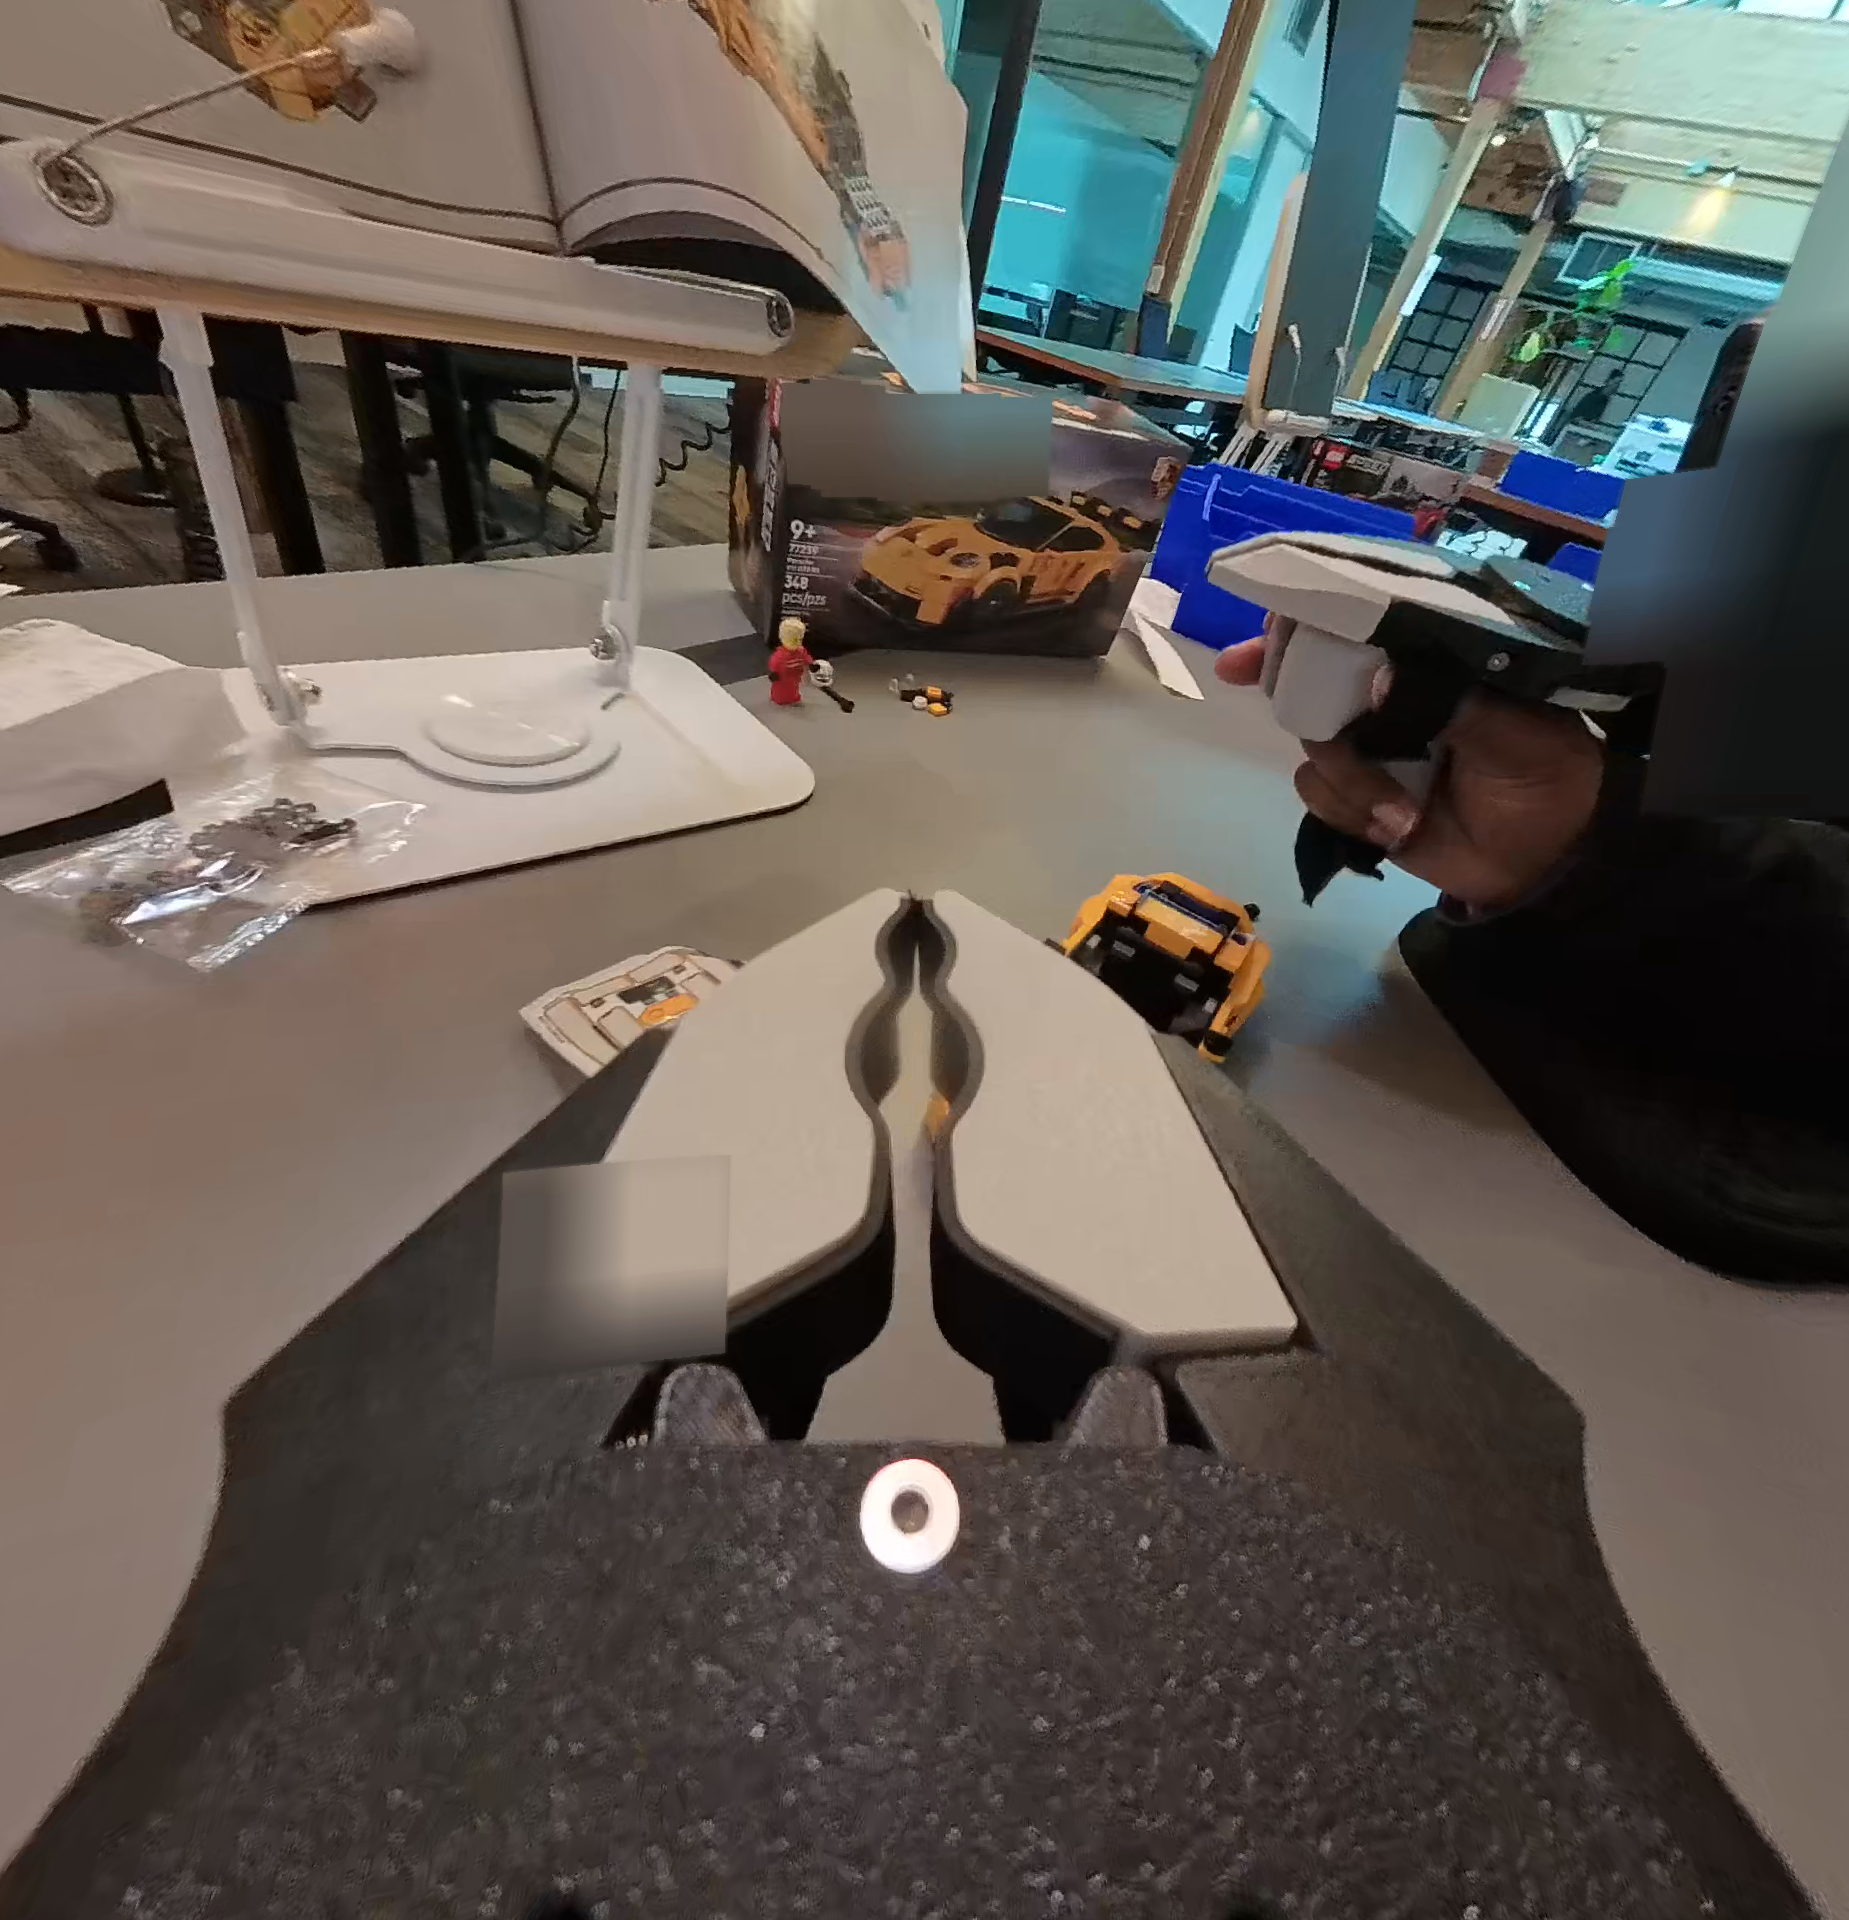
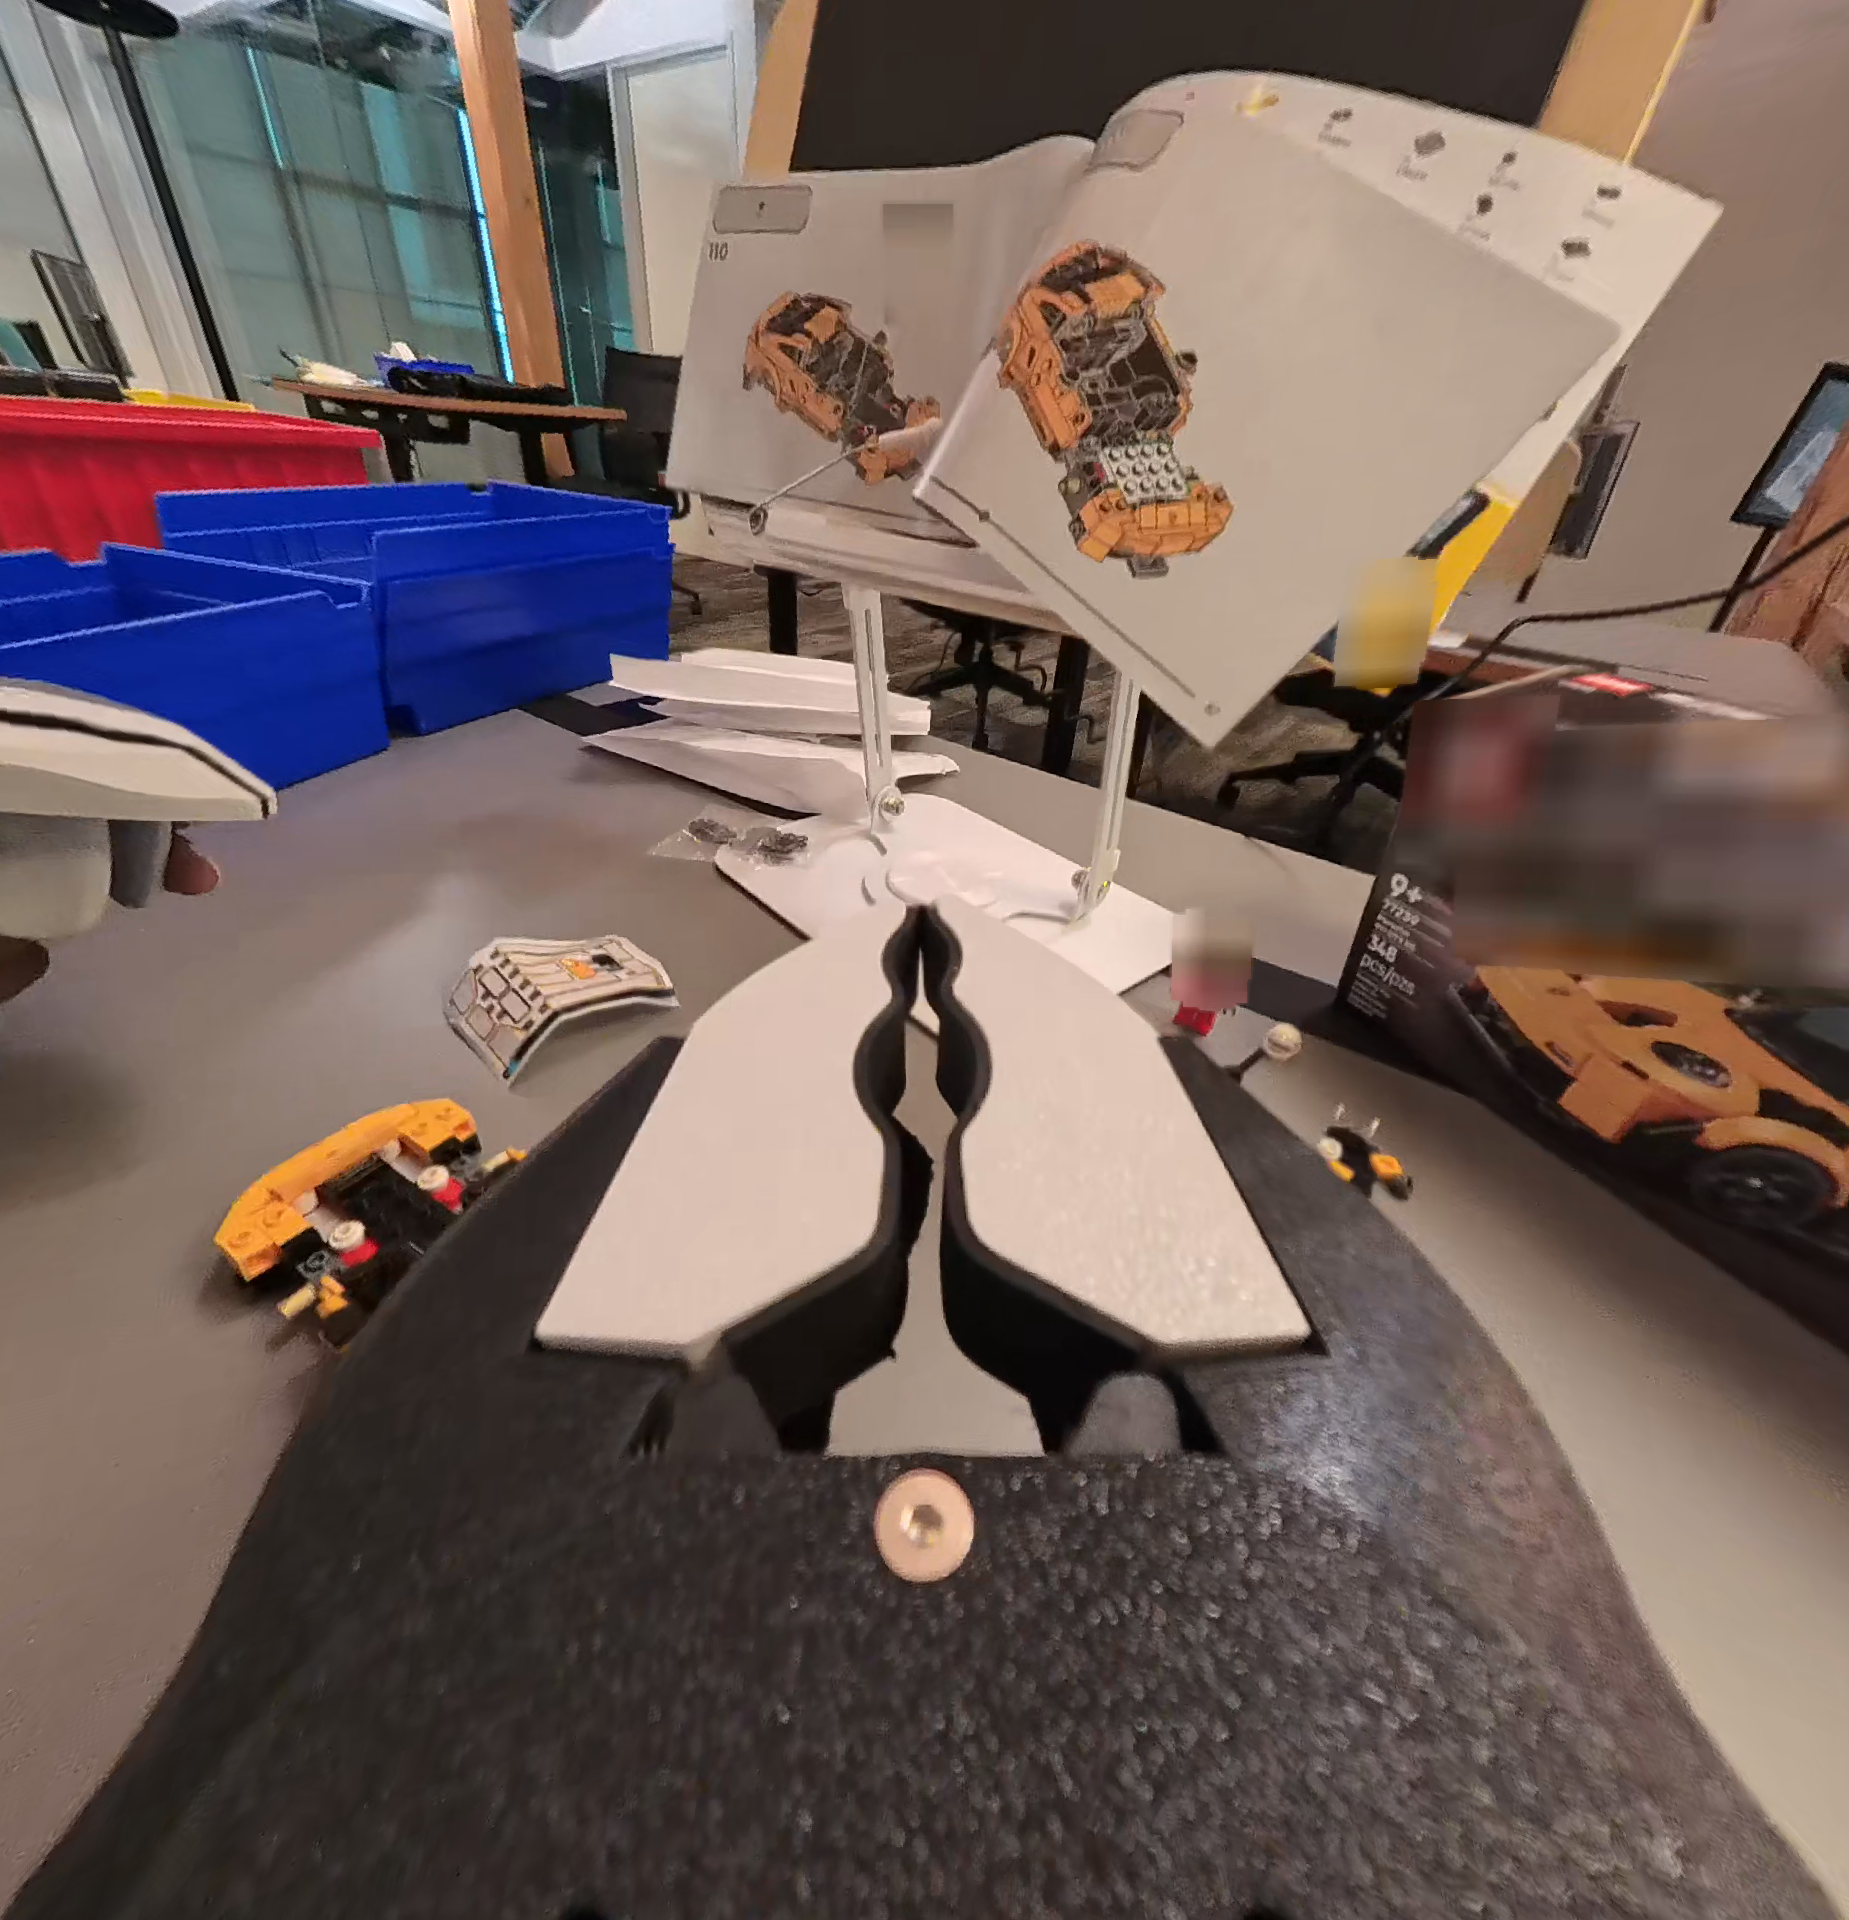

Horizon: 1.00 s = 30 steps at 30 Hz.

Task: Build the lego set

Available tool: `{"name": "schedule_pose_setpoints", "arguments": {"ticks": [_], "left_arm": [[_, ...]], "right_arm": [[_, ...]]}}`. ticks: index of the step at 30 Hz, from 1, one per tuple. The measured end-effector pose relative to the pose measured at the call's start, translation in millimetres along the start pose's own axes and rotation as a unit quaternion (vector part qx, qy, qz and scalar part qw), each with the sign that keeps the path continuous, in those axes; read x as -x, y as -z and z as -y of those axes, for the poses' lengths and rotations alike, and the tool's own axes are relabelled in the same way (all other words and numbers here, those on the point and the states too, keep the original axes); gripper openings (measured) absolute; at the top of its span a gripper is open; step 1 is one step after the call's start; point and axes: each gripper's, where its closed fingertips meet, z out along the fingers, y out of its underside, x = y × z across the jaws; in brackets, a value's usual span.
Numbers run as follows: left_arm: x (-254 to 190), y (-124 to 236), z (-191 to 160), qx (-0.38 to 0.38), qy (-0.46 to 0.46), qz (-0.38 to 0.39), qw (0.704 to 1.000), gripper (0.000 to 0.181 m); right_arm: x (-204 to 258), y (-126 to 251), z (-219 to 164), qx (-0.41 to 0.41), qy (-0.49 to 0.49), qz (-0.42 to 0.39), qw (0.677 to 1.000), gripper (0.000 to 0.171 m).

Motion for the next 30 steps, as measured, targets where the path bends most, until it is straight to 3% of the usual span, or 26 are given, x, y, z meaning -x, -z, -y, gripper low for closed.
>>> {"name": "schedule_pose_setpoints", "arguments": {"ticks": [7,10,12,16,20,25,30], "left_arm": [[1.0,-6.3,-21.2,0.059,-0.014,-0.013,0.998,0.000],[-4.4,-12.9,-41.9,0.114,0.000,-0.044,0.993,0.014],[-9.9,-17.3,-54.7,0.145,-0.002,-0.063,0.987,0.019],[-21.4,-29.3,-68.2,0.183,-0.016,-0.095,0.978,0.027],[-36.0,-37.3,-75.5,0.207,-0.034,-0.141,0.968,0.052],[-29.4,-43.5,-97.7,0.274,-0.126,-0.144,0.943,0.077],[-35.2,-43.0,-100.1,0.294,-0.131,-0.152,0.935,0.066]], "right_arm": [[17.2,0.2,-9.8,0.029,0.040,0.053,0.997,0.000],[35.4,4.8,-13.4,0.066,0.101,0.108,0.987,0.000],[57.7,14.3,-25.9,0.120,0.139,0.186,0.965,0.000],[103.8,53.7,-74.3,0.260,0.206,0.348,0.877,0.000],[104.8,63.5,-101.1,0.334,0.223,0.357,0.843,0.000],[95.4,65.9,-114.8,0.379,0.223,0.339,0.832,0.000],[87.0,62.9,-123.0,0.398,0.220,0.316,0.832,0.000]]}}
